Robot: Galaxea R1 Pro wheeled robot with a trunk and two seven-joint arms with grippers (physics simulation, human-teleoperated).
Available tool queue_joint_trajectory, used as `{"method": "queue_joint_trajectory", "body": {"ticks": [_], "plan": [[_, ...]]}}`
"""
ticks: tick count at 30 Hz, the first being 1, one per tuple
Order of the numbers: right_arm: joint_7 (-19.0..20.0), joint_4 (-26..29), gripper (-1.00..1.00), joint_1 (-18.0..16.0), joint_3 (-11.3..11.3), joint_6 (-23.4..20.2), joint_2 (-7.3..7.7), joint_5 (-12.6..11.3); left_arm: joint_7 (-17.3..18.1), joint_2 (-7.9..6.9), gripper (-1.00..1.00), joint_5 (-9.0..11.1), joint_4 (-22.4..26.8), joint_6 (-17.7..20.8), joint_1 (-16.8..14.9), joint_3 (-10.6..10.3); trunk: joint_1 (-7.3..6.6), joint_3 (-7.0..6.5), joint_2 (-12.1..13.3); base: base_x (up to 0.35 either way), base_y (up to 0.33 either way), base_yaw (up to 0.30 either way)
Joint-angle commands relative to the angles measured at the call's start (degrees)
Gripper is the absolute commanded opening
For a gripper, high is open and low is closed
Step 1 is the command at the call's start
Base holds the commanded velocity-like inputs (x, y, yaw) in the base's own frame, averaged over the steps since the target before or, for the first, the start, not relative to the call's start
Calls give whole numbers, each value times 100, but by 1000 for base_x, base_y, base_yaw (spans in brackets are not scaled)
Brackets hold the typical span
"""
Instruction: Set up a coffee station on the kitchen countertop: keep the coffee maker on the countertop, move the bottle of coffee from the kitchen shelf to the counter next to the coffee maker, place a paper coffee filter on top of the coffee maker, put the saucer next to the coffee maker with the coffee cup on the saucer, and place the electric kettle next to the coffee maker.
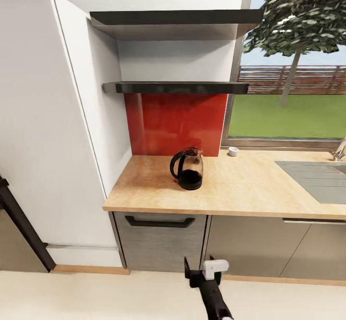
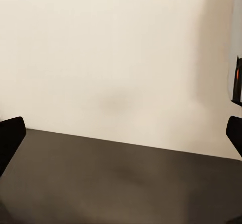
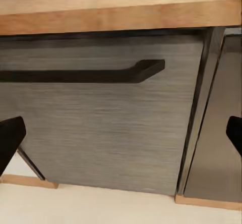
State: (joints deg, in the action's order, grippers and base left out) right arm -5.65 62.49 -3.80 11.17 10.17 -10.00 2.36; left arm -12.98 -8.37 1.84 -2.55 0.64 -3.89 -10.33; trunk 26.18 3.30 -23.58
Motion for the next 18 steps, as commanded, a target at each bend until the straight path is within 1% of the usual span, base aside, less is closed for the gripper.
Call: {"method": "queue_joint_trajectory", "body": {"ticks": [1, 3, 4, 7, 10, 11, 13, 14, 15, 18], "plan": [[-40, 72, 100, -48, 33, 3, 0, 24, -12, 0, 100, 18, -9, 9, -7, -47, 3, 13, -12, 0, 0, 0], [-44, 355, 100, -289, 202, -135, 0, 24, -11, -4, 100, 18, -9, 9, -7, -47, 3, 13, -12, 0, 0, 0], [-44, 535, 100, -525, 402, -461, 0, 22, -11, -5, 100, 18, -9, 7, -3, -47, 3, 13, -12, 0, 0, 0], [-46, 802, 100, -840, 656, -1022, 0, 20, -11, -6, 100, 18, -9, 3, 1, -48, 3, 13, -12, 0, 0, 0], [-49, 1018, 100, -1079, 787, -1326, 0, 19, 3, -3, 100, 18, -9, -15, 2, -49, 3, 13, -12, 0, 0, 0], [-68, 1187, 100, -1372, 841, -1583, 0, 17, 12, 7, 100, 18, -9, -40, 2, -49, 3, 13, -12, 0, 0, 0], [-93, 1221, 100, -1589, 855, -1808, 0, 14, 8, 11, 100, 22, -3, -52, 2, -48, 3, 13, -12, 0, 0, 0], [-108, 1204, 100, -1966, 860, -2158, 0, 11, 7, 30, 100, 21, 0, -50, 2, -41, 3, 13, -12, 0, 0, 0], [-109, 1196, 100, -2007, 860, -2186, 0, 11, 7, 28, 100, 22, 0, -49, 2, -40, 3, 13, -12, 0, 0, 0], [-111, 1025, 100, -2271, 860, -2377, 0, 10, 11, 21, 100, 26, -6, -43, 2, -39, 3, 13, -12, 0, 0, 0]]}}
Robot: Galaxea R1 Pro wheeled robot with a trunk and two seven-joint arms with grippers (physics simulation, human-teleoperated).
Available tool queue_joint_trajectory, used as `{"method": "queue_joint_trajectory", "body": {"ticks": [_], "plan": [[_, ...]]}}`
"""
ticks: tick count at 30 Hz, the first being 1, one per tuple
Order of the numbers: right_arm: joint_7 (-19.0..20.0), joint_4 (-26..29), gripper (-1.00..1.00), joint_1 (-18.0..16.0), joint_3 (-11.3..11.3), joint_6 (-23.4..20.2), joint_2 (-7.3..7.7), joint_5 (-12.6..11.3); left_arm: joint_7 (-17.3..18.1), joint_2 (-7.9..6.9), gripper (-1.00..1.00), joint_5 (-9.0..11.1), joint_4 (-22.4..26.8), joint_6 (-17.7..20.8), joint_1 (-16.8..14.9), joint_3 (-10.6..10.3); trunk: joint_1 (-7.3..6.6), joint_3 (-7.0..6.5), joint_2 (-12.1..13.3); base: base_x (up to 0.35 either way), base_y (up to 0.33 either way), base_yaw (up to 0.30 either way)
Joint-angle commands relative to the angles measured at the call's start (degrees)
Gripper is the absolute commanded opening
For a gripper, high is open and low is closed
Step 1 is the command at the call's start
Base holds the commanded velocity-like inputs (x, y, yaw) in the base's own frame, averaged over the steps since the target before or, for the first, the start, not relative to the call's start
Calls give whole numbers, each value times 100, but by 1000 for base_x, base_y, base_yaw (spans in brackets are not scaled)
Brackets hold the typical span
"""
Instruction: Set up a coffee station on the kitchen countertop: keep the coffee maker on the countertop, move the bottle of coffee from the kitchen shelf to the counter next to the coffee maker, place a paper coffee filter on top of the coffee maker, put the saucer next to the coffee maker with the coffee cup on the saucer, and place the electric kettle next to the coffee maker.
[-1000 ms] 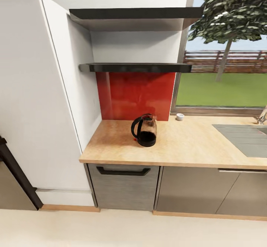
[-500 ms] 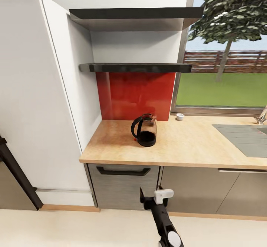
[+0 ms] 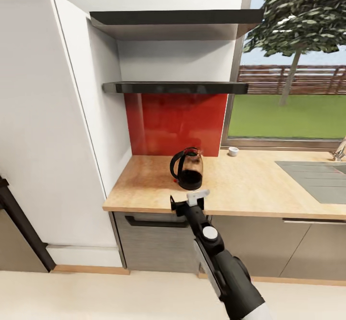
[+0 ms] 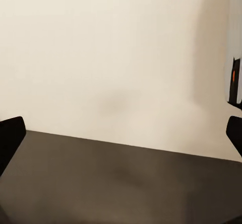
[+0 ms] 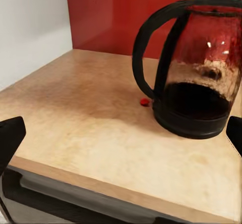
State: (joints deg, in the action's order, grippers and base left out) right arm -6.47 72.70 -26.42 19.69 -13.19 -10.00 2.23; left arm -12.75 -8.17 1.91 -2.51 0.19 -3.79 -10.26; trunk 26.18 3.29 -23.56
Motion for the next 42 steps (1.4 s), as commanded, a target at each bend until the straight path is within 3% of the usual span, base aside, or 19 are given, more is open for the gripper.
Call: {"method": "queue_joint_trajectory", "body": {"ticks": [1, 4, 8, 12, 27, 32, 33, 42], "plan": [[-30, -175, 100, -136, 9, -106, 0, 21, -12, 1, 100, 19, -11, 4, -8, -47, 3, 13, -13, 0, 0, 0], [-33, -550, 100, -369, 5, -194, 0, 24, -20, -11, 100, 23, -12, -2, -8, -41, 3, 13, -13, 0, 0, 0], [-187, -567, 100, -447, -6, -226, 0, 29, -30, -18, 100, 32, -13, 43, -8, -38, 3, 13, -13, 0, 0, 0], [-381, -515, 100, -458, 2, -225, 0, 18, -41, -34, 100, 36, -16, 65, -6, -30, 3, 13, -13, 67, 0, 0], [-426, -574, 100, -460, 10, -217, 0, 28, -54, -77, 100, 31, -16, 94, 63, -21, 3, 13, -13, 216, 9, 0], [-426, -952, 100, -459, 9, -191, 0, 22, -60, -74, 100, 29, -14, 89, 71, -32, 3, 13, -13, 259, 162, 0], [-426, -1243, 100, -460, 16, -72, 0, 15, -60, -74, 100, 28, -15, 87, 71, -36, 3, 13, -13, 108, 76, 0], [-426, -1318, 100, -460, 15, 185, 0, 14, -52, -79, 100, 28, -19, 95, 71, -29, 3, 13, -13, 21, 15, 0]]}}
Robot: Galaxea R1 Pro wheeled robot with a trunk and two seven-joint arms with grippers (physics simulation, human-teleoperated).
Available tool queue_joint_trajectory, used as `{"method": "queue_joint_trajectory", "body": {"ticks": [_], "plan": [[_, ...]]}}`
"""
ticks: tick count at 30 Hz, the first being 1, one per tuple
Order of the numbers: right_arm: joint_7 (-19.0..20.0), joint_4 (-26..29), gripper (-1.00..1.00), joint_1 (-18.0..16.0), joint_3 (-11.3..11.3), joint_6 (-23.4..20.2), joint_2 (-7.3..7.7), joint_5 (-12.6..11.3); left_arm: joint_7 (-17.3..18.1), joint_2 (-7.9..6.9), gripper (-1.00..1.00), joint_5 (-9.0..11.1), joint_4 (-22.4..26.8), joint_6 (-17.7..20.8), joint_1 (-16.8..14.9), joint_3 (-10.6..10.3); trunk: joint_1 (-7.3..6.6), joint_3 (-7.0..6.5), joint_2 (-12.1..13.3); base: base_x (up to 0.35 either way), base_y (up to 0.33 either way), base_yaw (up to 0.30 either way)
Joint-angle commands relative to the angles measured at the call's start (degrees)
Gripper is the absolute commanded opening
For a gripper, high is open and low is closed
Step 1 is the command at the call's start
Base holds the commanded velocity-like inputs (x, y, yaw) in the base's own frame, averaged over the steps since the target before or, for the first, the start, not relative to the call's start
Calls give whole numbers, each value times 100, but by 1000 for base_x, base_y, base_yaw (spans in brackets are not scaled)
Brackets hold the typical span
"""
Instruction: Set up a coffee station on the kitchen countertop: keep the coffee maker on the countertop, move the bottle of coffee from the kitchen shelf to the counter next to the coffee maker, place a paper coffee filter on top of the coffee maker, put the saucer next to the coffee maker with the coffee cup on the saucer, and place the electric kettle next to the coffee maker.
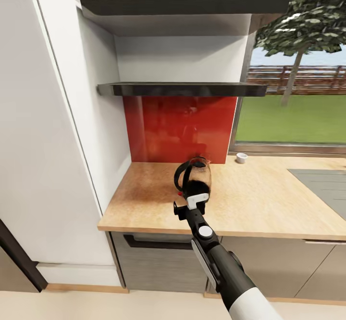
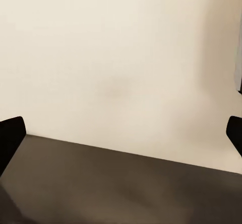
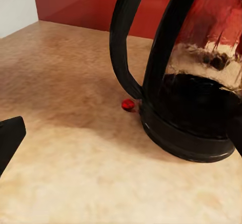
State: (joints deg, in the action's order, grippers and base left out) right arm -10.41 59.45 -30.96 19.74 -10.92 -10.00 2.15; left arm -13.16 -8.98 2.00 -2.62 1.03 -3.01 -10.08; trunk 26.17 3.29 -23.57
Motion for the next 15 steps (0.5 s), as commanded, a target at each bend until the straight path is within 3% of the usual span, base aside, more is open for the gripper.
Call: {"method": "queue_joint_trajectory", "body": {"ticks": [1, 10, 15], "plan": [[-31, 6, 100, -6, 11, -38, 0, 23, -11, 1, 100, 20, -7, 11, -7, -47, 4, 13, -12, 66, 84, 0], [-82, 32, 100, -6, 21, -35, 0, -38, -13, 1, 100, 20, -6, 5, -2, -48, 4, 13, -12, 39, 47, 0], [-582, 63, 100, -6, 29, -41, 0, -331, -26, 1, 100, 26, -9, 5, -2, -39, 4, 13, -12, 1, 1, 0]]}}
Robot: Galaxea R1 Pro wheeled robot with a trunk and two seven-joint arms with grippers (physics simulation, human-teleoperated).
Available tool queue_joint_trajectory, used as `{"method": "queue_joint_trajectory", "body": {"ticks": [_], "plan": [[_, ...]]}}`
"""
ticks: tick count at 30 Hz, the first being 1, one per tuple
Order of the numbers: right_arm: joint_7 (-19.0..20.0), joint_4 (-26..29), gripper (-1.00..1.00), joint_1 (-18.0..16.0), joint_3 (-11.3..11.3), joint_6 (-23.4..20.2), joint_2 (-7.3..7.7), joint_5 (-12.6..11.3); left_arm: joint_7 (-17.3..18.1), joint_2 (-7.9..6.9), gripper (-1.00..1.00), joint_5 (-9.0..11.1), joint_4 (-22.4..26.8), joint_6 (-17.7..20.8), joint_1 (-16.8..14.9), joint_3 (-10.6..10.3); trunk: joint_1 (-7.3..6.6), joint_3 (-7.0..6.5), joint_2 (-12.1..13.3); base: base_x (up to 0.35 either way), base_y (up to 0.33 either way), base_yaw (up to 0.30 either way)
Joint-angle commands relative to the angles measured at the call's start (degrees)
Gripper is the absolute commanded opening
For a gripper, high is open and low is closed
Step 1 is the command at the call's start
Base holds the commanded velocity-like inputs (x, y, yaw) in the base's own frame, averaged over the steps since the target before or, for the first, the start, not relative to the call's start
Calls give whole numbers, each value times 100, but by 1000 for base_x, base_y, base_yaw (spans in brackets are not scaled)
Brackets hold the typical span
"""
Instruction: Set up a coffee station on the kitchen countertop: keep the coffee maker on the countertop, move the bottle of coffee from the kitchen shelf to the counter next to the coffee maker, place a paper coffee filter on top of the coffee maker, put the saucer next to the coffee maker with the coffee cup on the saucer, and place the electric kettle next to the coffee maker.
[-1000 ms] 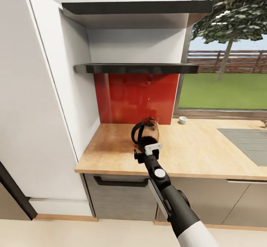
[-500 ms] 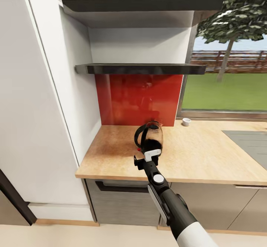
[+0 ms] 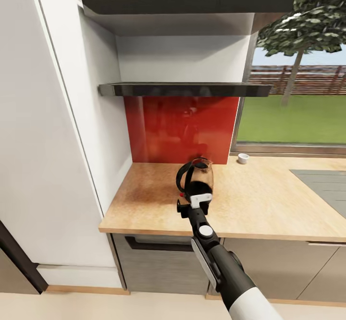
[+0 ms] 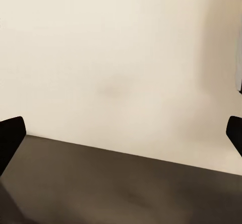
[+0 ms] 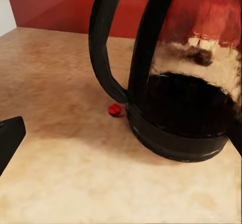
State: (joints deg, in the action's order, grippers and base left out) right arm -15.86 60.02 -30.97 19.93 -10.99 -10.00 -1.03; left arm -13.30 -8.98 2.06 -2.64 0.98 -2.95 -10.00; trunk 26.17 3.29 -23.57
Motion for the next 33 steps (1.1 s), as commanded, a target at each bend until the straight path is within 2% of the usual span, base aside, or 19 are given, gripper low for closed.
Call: {"method": "queue_joint_trajectory", "body": {"ticks": [1, 7, 27, 33], "plan": [[-70, 7, 100, -6, 11, -34, 0, -33, -12, 1, 100, 21, -6, 10, -8, -47, 3, 13, -13, 0, 0, 0], [-192, 10, 100, -6, 11, -34, 0, -120, -14, 1, 100, 23, -7, 9, -7, -49, 3, 13, -13, 0, 154, 0], [-209, -21, 100, -6, 11, -34, 0, -117, -14, 1, 100, 23, -3, 10, -9, -46, 3, 13, -13, 13, 184, 0], [-485, -26, 100, -6, 8, -34, 0, -123, -14, 1, 100, 23, -6, 8, -10, -46, 3, 13, -13, 32, 98, 0]]}}
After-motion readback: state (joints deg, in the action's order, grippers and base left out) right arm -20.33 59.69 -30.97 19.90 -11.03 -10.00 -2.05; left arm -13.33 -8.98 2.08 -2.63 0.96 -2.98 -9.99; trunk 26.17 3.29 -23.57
